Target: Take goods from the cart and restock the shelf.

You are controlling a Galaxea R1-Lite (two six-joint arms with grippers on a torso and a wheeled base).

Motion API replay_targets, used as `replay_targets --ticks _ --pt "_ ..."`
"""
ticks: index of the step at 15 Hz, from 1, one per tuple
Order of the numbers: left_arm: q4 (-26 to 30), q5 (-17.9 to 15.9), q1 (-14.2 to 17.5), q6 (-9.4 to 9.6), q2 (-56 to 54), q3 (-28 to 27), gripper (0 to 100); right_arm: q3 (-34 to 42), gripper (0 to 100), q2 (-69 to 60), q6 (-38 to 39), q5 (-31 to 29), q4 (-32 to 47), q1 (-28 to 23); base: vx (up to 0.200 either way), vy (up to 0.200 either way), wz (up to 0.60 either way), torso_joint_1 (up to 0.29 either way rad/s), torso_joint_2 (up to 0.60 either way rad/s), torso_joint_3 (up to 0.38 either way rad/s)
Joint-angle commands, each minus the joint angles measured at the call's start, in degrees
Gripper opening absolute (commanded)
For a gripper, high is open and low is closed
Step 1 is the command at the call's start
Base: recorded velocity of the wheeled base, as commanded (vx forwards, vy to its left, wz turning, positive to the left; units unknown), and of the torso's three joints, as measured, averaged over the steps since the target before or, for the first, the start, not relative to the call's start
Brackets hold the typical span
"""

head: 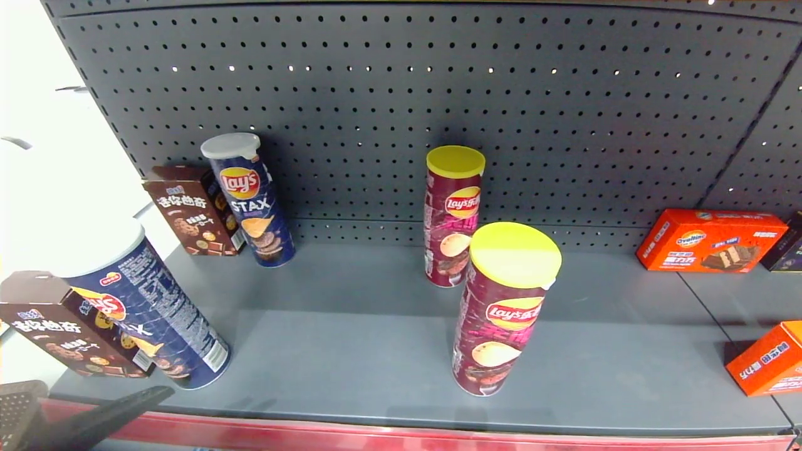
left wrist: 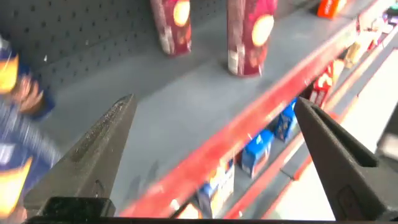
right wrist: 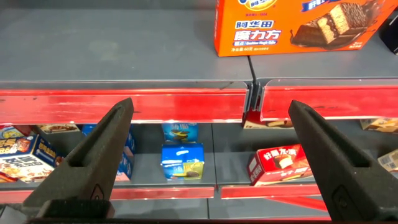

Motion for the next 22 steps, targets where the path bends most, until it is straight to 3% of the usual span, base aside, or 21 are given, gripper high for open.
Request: replay_targets --ticks 1,2,4,6,7,9,10,12,14,17,22 --pt "14.8 0.1 1.3 -0.24 -21.3 0.9 100 0.0 100 0.1 0.0 0.0 0.0 0.0 0.0 0.0 0.0 0.0 0.0 0.0" --pt "17.5 0.0 2.7 -0.77 -23.3 0.9 100 0.0 100 0.0 0.0 0.0 0.0 0.0 0.0 0.0 0.0 0.0 0.0 0.0" --pt "19.6 0.0 11.9 -1.3 -24.6 0.9 100 0.0 100 0.0 0.0 0.0 0.0 0.0 0.0 0.0 0.0 0.0 0.0 0.0" --pt "27.6 0.0 19.0 -1.47 -28.8 0.9 100 0.0 100 0.1 0.0 0.0 0.0 0.0 0.0 0.0 0.0 0.0 0.0 0.0" --pt "29.9 0.0 20.9 -1.47 -29.7 0.9 100 0.0 100 0.1 0.0 0.0 0.0 0.0 0.0 0.0 0.0 0.0 0.0 0.0" --pt "37.6 0.1 29.5 -1.39 -34.2 0.9 100 0.0 100 0.1 0.0 0.0 0.0 0.0 0.0 0.0 0.0 0.0 0.0 0.0" --pt "41.5 0.0 36.4 -1.47 -37.2 0.9 100 0.0 100 0.0 0.0 0.0 0.0 0.0 0.0 0.0 0.0 0.0 0.0 0.0" --pt "41.9 -0.1 38.8 -1.3 -37.1 0.9 100 0.0 100 0.0 0.0 0.0 0.0 0.0 0.0 0.0 0.0 0.0 0.0 0.0" --pt "42.6 -0.7 46.7 -1.47 -38.3 0.9 100 0.0 100 0.0 0.0 0.0 0.0 0.0 0.0 0.0 0.0 0.0 0.0 0.0" --pt "43.2 -0.1 45.2 -5.87 -42.7 0.9 100 0.0 100 0.0 0.0 0.0 0.0 0.0 0.0 0.0 0.0 0.0 0.0 0.0" --pt "43.2 0.3 45.2 -6.13 -42.7 0.9 100 0.0 100 0.1 0.0 0.0 0.0 0.0 0.0 0.0 0.0 0.0 0.0 0.0"
